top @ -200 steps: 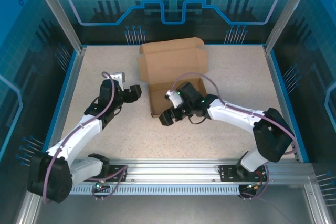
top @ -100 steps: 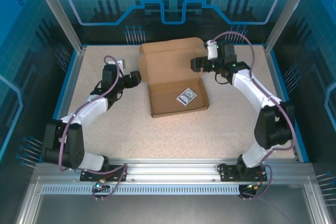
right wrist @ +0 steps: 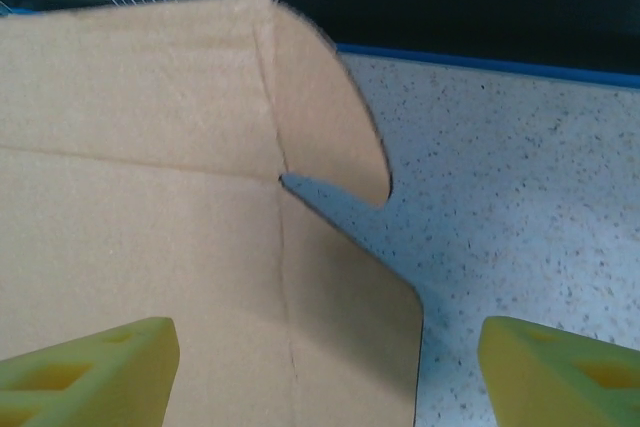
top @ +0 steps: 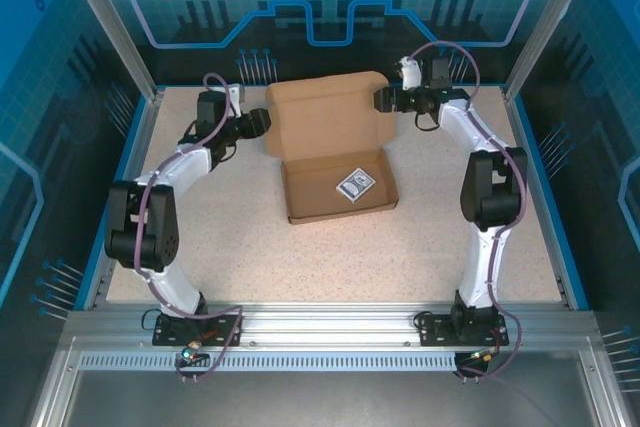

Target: Fold the paper box

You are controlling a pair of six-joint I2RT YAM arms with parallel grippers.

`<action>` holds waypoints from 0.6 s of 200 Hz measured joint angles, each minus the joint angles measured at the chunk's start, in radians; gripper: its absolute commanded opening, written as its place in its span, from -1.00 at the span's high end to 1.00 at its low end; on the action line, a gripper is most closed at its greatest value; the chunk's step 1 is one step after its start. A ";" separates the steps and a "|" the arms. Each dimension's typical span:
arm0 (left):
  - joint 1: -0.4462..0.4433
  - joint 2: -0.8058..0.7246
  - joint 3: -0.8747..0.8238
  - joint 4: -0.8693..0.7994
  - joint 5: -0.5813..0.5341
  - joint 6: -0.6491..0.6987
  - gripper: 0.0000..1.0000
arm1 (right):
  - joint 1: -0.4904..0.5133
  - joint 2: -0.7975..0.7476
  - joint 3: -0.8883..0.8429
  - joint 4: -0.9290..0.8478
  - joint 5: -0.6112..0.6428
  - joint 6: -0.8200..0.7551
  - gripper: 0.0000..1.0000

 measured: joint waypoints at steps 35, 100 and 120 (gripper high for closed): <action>0.005 0.065 0.082 -0.050 0.059 0.030 0.05 | -0.010 0.056 0.077 -0.032 -0.071 -0.053 -0.11; 0.005 0.098 0.149 -0.107 0.119 0.079 0.41 | -0.018 0.096 0.118 -0.073 -0.127 -0.114 0.23; 0.005 0.103 0.154 -0.114 0.126 0.080 0.45 | -0.018 0.097 0.119 -0.085 -0.126 -0.129 0.23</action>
